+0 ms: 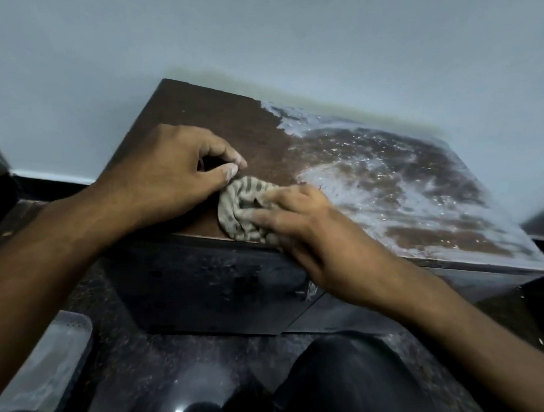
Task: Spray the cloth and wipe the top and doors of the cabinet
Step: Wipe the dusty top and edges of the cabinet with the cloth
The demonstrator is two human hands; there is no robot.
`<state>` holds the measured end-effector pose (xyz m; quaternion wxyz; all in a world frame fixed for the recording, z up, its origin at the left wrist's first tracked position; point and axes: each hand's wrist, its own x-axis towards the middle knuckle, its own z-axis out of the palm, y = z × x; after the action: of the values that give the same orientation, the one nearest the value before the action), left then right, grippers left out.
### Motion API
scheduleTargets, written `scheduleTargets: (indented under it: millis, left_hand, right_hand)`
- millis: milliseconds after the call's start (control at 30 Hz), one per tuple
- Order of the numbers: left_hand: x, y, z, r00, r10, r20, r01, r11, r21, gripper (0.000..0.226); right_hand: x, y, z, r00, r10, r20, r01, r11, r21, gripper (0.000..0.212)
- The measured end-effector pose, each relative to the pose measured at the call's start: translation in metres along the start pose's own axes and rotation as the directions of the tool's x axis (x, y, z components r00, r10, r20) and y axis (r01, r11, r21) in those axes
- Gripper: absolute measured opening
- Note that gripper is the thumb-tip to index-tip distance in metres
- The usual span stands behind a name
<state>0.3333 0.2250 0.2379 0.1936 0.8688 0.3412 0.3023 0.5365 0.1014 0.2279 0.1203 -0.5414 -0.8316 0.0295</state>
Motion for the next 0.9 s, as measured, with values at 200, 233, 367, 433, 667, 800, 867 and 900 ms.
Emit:
scheduleTargets:
  millis: [200,233,367,433,667,800,867,900]
  left_hand:
    - [-0.006,0.001,-0.001,1.0,0.021,0.013,-0.021,1.0,-0.007,0.015]
    - [-0.004,0.003,-0.002,1.0,0.02,0.006,-0.02,1.0,-0.008,0.015]
    - [0.002,0.012,0.002,0.999,0.048,-0.004,-0.048,0.999,0.004,0.014]
    - [0.002,0.014,0.005,0.998,0.068,0.01,-0.068,0.998,0.009,0.015]
    - [0.029,0.026,0.012,0.991,0.053,0.121,-0.06,0.997,0.051,0.017]
    - [0.043,0.03,0.019,0.994,0.032,0.105,-0.04,0.996,0.079,0.018]
    - [0.044,0.028,0.022,0.993,0.029,0.113,-0.039,0.996,0.08,0.018]
    - [0.044,0.027,0.024,0.991,0.028,0.127,-0.038,0.996,0.081,0.018]
  right_hand:
    - [-0.006,0.043,-0.02,0.975,0.221,-0.031,-0.222,0.974,-0.042,0.042]
    - [0.0,0.043,-0.019,0.972,0.232,-0.039,-0.233,0.972,-0.04,0.042]
    - [-0.019,0.018,-0.004,0.996,0.082,-0.043,-0.084,0.995,-0.048,0.044]
    - [-0.033,0.023,-0.007,0.998,0.053,-0.022,-0.054,0.998,-0.043,0.043]
    - [0.033,0.091,-0.028,0.957,0.288,-0.029,-0.289,0.956,-0.052,0.042]
    - [0.024,0.072,-0.015,0.982,0.182,-0.054,-0.182,0.983,0.001,0.041]
    - [0.003,0.061,-0.012,0.997,0.057,-0.042,-0.057,0.998,0.003,0.041]
    - [-0.001,0.064,-0.014,1.0,0.026,-0.017,-0.026,1.0,0.002,0.042]
